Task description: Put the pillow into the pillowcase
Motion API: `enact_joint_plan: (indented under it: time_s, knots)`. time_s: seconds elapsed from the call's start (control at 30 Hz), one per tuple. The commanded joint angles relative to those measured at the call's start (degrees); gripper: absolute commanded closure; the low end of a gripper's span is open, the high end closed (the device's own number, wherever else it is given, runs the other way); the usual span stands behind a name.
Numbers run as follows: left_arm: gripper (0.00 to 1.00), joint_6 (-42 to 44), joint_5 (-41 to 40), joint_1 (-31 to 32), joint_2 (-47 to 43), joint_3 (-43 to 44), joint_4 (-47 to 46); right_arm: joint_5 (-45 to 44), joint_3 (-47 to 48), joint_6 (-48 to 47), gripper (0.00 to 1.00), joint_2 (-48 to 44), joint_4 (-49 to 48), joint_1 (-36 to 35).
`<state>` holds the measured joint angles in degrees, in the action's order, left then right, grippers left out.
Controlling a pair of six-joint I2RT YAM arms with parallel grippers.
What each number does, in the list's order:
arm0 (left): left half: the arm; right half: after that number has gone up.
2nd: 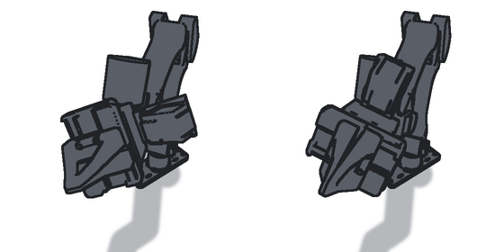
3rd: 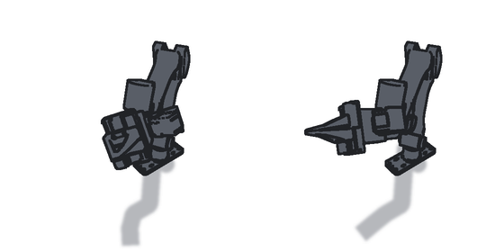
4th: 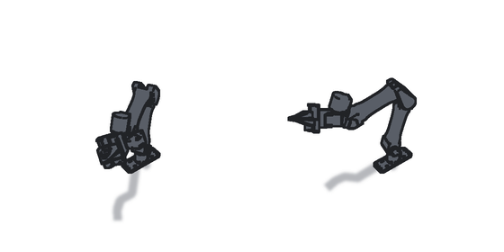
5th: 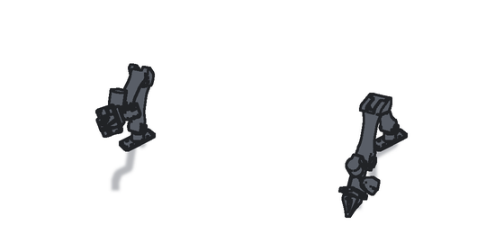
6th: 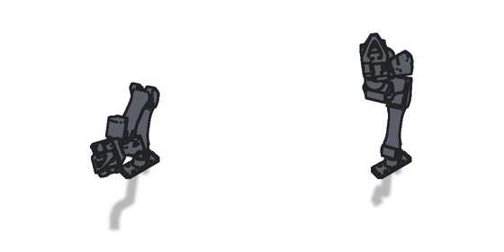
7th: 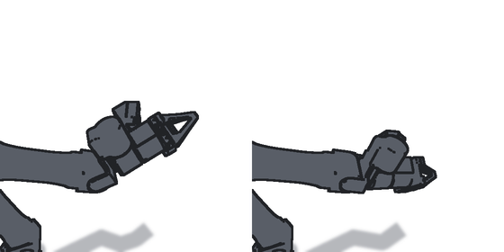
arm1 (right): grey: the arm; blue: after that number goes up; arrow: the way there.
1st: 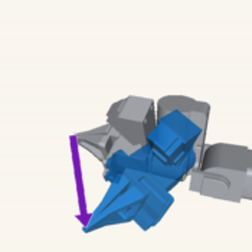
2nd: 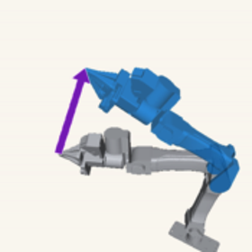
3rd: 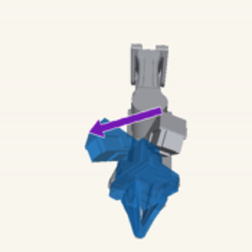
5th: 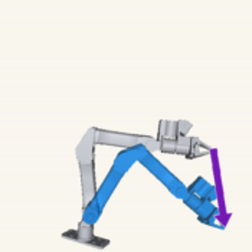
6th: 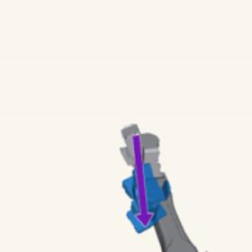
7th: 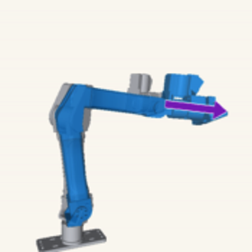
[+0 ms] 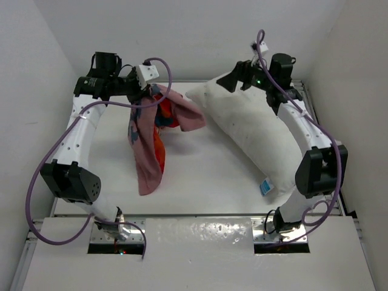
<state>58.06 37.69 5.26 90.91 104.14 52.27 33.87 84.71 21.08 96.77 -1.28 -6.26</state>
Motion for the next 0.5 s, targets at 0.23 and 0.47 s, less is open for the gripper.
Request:
enact_joint_plan:
  time_s: [0.23,0.47]
  knots:
    - [1.0,-6.8,3.2,-0.2,-2.2,-2.5,-10.5,19.8,2.1,-1.1,0.01,5.9,-1.2,-10.8]
    - [1.0,-5.4,4.8,-0.4,-2.6,-3.3,-10.1,10.1,4.4,4.8,0.06,13.3,-4.5,-16.0]
